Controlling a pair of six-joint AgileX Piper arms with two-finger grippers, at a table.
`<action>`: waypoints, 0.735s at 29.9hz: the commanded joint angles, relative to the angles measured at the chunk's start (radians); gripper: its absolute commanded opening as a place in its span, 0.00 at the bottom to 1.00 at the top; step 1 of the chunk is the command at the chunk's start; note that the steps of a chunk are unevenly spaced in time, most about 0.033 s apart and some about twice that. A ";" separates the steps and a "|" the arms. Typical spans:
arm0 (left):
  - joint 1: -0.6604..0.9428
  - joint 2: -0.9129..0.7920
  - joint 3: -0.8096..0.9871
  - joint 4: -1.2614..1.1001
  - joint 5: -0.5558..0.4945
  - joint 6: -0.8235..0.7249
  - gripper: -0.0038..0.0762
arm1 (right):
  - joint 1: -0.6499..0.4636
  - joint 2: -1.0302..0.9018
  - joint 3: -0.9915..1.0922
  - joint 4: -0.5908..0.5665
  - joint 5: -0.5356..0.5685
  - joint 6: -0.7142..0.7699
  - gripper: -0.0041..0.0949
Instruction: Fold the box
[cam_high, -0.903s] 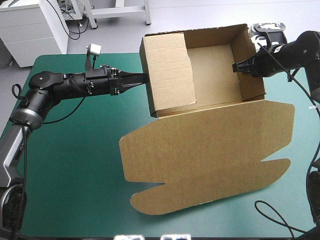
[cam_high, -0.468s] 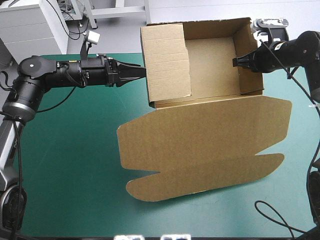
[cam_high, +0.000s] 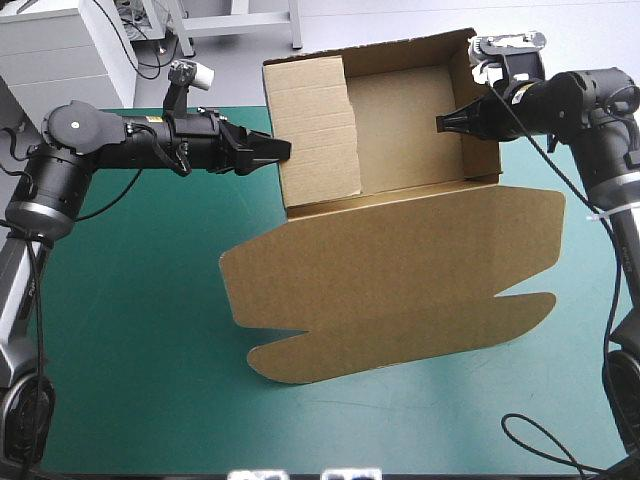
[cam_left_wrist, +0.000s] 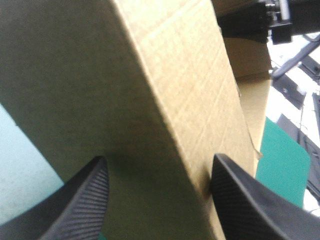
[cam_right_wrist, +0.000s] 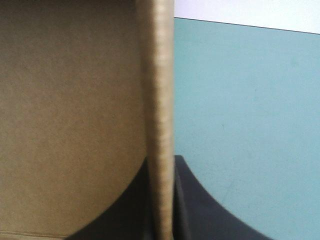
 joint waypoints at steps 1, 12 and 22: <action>-0.008 -0.040 -0.033 0.059 -0.077 -0.064 0.59 | 0.012 -0.051 -0.030 0.039 -0.085 0.041 0.03; -0.176 -0.042 -0.043 0.401 -0.285 -0.236 0.59 | 0.049 -0.051 -0.030 0.022 -0.104 0.069 0.03; -0.331 -0.040 -0.214 1.033 -0.279 -0.642 0.59 | 0.087 -0.049 -0.030 -0.003 -0.126 0.119 0.03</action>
